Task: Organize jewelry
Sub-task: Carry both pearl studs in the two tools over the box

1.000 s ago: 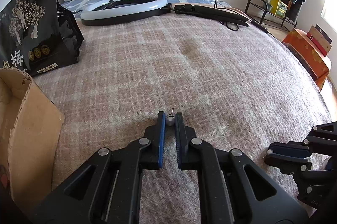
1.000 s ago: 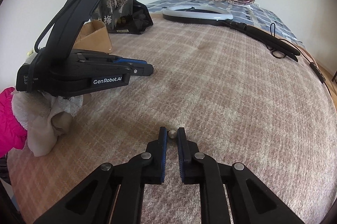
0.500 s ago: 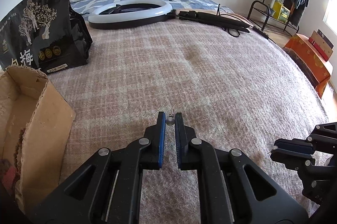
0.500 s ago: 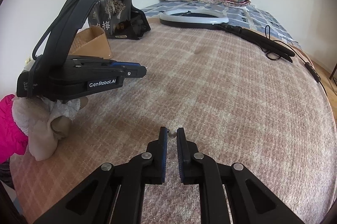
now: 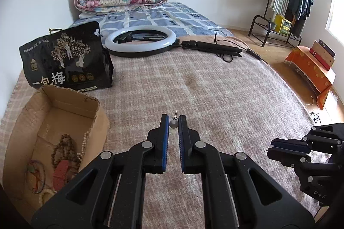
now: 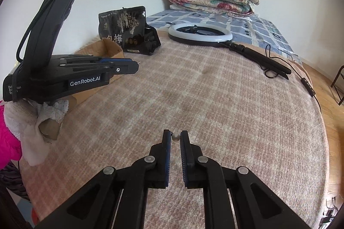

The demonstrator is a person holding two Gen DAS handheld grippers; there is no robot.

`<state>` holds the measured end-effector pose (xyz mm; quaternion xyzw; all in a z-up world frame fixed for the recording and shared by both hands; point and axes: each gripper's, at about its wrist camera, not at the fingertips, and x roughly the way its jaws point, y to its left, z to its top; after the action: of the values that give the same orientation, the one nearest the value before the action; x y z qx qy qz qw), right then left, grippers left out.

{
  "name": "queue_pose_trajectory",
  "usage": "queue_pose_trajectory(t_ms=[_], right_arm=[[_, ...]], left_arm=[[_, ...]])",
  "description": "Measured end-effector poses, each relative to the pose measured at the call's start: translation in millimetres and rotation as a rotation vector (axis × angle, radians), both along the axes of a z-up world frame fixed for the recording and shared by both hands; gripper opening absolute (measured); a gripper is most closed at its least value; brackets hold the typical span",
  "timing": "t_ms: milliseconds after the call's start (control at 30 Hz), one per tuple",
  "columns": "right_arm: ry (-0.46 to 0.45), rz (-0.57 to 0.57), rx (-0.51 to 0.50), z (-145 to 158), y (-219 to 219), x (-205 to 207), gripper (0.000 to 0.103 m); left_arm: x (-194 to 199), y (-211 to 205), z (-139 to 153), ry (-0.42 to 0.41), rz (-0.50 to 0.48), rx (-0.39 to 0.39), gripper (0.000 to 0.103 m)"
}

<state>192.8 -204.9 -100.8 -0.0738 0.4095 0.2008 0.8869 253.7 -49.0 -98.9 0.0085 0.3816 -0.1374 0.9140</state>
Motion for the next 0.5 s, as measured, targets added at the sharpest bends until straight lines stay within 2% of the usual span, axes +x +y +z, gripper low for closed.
queue_pose_trajectory(t_ms=[500], right_arm=[[-0.061,0.064,0.021,66.7,63.2,-36.6,0.007]], left_arm=[[-67.5,74.2,82.0,-0.109,0.073,0.023,0.007]])
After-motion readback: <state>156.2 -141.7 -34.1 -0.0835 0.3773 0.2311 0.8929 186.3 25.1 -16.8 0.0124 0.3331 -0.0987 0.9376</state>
